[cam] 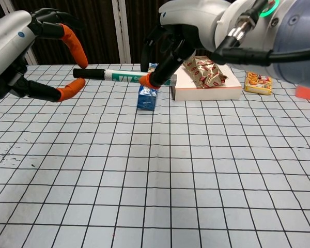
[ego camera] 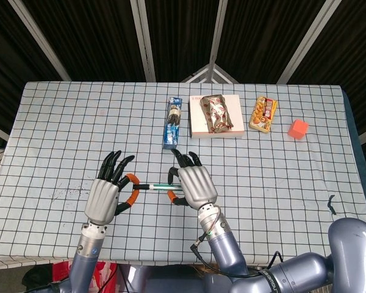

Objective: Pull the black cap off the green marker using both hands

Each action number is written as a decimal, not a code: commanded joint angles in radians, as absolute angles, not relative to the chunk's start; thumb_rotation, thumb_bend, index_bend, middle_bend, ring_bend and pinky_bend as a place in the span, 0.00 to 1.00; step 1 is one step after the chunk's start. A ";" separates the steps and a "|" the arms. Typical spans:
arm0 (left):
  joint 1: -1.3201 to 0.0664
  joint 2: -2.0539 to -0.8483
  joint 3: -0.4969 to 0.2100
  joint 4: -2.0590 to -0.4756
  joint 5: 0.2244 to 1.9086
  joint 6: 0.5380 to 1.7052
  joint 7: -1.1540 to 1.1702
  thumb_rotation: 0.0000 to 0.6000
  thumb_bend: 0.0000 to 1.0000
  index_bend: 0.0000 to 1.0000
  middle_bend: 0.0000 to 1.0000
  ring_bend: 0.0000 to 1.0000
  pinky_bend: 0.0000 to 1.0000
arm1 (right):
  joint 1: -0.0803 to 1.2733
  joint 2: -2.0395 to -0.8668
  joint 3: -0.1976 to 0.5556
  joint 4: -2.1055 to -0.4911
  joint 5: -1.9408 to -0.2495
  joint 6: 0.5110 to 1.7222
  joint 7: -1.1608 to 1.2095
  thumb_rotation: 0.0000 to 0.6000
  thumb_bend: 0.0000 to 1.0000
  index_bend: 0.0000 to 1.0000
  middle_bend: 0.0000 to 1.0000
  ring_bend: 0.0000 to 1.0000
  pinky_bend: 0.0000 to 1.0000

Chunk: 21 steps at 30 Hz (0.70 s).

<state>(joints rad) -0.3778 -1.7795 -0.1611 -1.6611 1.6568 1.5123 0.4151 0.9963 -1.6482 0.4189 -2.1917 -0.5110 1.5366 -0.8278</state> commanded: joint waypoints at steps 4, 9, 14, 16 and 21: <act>-0.379 -1.782 -0.161 -1.656 1.654 1.512 0.418 1.00 0.47 0.54 0.15 0.00 0.00 | 0.998 -1.648 0.416 -2.193 -0.513 1.538 -0.827 1.00 0.56 0.76 0.07 0.15 0.07; -0.380 -1.782 -0.160 -1.656 1.651 1.510 0.419 1.00 0.48 0.55 0.16 0.00 0.00 | 0.999 -1.648 0.414 -2.194 -0.512 1.539 -0.827 1.00 0.56 0.76 0.07 0.15 0.07; -0.381 -1.784 -0.160 -1.655 1.649 1.510 0.421 1.00 0.48 0.57 0.17 0.00 0.00 | 0.998 -1.646 0.412 -2.194 -0.511 1.537 -0.823 1.00 0.56 0.76 0.07 0.15 0.07; -0.381 -1.785 -0.160 -1.654 1.651 1.513 0.419 1.00 0.49 0.57 0.17 0.00 0.00 | 0.997 -1.645 0.411 -2.194 -0.512 1.538 -0.821 1.00 0.57 0.76 0.07 0.16 0.07; -0.380 -1.787 -0.160 -1.654 1.653 1.518 0.424 1.00 0.49 0.58 0.17 0.00 0.00 | 0.995 -1.641 0.409 -2.196 -0.512 1.537 -0.817 1.00 0.57 0.76 0.07 0.16 0.07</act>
